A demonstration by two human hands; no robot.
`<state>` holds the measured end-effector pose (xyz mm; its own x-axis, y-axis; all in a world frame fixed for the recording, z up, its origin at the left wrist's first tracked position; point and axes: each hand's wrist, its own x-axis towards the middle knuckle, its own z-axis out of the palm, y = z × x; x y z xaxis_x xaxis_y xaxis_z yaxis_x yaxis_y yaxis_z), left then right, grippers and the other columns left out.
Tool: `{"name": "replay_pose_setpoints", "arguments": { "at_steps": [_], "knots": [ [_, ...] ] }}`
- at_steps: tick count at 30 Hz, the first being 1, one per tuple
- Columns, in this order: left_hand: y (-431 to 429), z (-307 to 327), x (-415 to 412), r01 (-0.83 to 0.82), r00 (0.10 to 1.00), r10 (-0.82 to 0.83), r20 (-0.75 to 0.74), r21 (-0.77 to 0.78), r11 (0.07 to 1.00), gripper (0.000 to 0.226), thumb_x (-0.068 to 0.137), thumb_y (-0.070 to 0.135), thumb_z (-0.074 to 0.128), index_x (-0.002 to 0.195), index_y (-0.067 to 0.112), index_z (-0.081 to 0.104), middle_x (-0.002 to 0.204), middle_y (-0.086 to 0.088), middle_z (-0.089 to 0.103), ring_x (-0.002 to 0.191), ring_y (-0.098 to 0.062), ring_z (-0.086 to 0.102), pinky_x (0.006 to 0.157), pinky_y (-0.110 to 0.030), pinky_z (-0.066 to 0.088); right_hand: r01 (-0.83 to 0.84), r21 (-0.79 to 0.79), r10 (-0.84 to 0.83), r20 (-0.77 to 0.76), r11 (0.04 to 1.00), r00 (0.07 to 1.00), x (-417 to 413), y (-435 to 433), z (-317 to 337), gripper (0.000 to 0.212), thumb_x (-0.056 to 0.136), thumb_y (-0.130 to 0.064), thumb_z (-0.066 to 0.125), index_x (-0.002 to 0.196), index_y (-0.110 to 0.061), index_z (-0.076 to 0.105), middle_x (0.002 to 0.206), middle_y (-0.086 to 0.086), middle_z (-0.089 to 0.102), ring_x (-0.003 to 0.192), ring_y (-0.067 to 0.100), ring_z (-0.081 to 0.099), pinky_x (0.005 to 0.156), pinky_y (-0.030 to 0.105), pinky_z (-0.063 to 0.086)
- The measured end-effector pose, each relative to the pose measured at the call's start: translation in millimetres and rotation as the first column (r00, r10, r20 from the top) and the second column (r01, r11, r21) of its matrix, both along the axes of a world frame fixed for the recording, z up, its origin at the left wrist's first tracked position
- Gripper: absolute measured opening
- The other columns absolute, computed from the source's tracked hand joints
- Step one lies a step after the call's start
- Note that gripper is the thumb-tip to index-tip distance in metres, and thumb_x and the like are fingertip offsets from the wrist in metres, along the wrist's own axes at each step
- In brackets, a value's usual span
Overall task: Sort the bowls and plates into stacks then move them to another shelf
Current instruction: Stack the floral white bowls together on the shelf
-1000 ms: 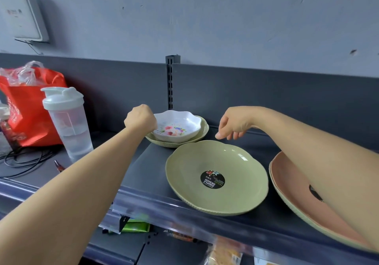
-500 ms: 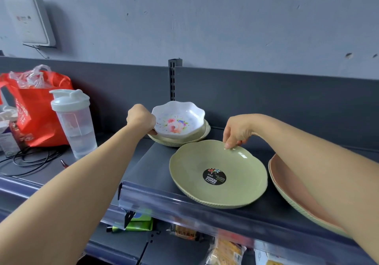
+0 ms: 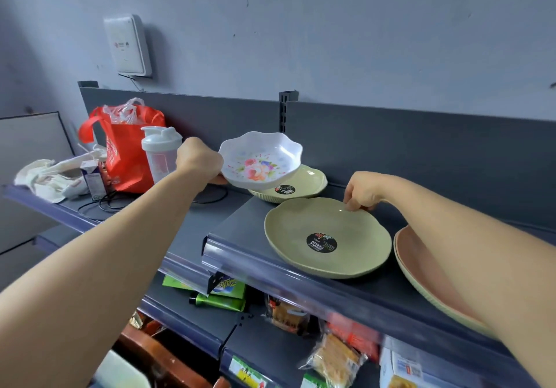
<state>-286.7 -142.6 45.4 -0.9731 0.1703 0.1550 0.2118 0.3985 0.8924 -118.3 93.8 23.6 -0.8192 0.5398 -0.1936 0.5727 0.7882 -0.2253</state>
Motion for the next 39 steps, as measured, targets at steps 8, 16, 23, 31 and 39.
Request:
{"name": "replay_pose_setpoints", "arguments": {
  "at_steps": [8, 16, 23, 31, 39],
  "knots": [
    [-22.5, 15.7, 37.8, -0.050, 0.998, 0.051, -0.029, 0.024, 0.998, 0.025, 0.079, -0.010, 0.047, 0.064, 0.009, 0.042, 0.094, -0.025, 0.066, 0.086, -0.044, 0.070, 0.080, -0.053, 0.058, 0.006, -0.055, -0.017, -0.190, 0.998, 0.982, 19.4, -3.8, 18.0, 0.021, 0.087, -0.011, 0.059, 0.094, 0.004, 0.071, 0.087, 0.015, 0.073, 0.067, 0.023, 0.062, 0.062, 0.028, 0.051],
    [-2.3, 28.2, 88.1, 0.028, 0.999, -0.028, -0.036, 0.006, 1.000, 0.017, 0.076, -0.011, 0.046, 0.068, 0.004, 0.051, 0.085, -0.023, 0.069, 0.066, -0.039, 0.072, 0.054, -0.043, 0.061, 0.007, 0.056, 0.007, -0.243, 0.998, 0.970, 73.3, 3.8, 60.1, 0.024, 0.089, -0.020, 0.060, 0.092, 0.002, 0.072, 0.089, 0.014, 0.074, 0.071, 0.022, 0.065, 0.075, 0.031, 0.054],
    [66.7, 42.7, 163.6, 0.195, 0.978, -0.194, -0.082, 0.003, 0.981, 0.019, 0.078, -0.009, 0.048, 0.063, 0.003, 0.050, 0.040, -0.004, 0.061, 0.029, -0.016, 0.060, 0.031, -0.016, 0.044, 0.305, 0.234, -0.200, -0.387, 0.923, 0.900, 160.2, 34.4, 100.7, 0.023, 0.089, -0.017, 0.057, 0.086, 0.001, 0.070, 0.087, 0.015, 0.074, 0.072, 0.026, 0.065, 0.078, 0.032, 0.052],
    [165.2, 53.7, 278.7, 0.556, 0.828, -0.556, -0.072, -0.018, 0.831, 0.013, 0.078, -0.003, 0.047, 0.072, 0.009, 0.050, 0.064, -0.008, 0.064, 0.048, -0.024, 0.071, 0.051, -0.027, 0.047, 0.547, 0.244, -0.422, -0.419, 0.801, 0.804, 305.6, 76.4, 115.5, 0.024, 0.091, -0.022, 0.058, 0.081, -0.001, 0.066, 0.077, 0.012, 0.070, 0.071, 0.026, 0.064, 0.075, 0.031, 0.049],
    [230.3, 55.8, 361.8, 0.743, 0.669, -0.743, 0.008, -0.051, 0.668, 0.021, 0.078, -0.003, 0.048, 0.060, 0.007, 0.048, 0.063, -0.012, 0.073, 0.056, -0.027, 0.074, 0.042, -0.019, 0.046, 0.694, 0.172, -0.606, -0.373, 0.699, 0.703, 409.6, 90.5, 105.6, 0.031, 0.088, -0.024, 0.060, 0.092, 0.004, 0.071, 0.083, 0.014, 0.073, 0.066, 0.025, 0.061, 0.073, 0.030, 0.051]
  ]
}}
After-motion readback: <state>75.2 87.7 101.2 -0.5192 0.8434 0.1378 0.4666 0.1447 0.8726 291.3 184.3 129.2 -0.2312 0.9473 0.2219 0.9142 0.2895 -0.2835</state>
